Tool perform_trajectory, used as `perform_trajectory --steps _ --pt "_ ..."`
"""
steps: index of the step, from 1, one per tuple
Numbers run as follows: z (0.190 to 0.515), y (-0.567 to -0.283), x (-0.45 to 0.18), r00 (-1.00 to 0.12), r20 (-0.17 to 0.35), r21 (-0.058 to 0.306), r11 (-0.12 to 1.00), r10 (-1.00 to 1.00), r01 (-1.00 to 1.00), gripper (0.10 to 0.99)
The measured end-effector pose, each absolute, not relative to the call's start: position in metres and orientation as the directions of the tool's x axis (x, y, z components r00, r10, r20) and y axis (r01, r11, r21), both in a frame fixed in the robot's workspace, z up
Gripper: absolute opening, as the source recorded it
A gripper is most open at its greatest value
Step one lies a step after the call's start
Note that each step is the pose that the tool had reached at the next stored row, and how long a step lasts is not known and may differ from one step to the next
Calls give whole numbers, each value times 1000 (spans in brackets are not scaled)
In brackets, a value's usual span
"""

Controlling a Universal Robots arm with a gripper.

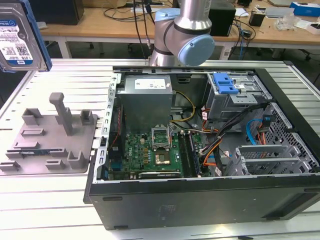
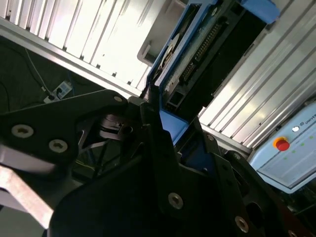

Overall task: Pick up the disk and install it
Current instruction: 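Pick up the disk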

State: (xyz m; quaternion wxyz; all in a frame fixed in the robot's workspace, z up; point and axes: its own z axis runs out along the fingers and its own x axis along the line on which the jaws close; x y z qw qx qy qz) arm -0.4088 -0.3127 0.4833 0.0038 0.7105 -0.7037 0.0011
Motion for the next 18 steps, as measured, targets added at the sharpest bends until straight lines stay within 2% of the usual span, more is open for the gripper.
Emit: perform_trajectory --steps 8,18 --pt "483 -315 -403 10 7 6 -10 -1000 -1000 369" --pt "484 -341 -360 10 8 27 -10 -1000 -1000 369"
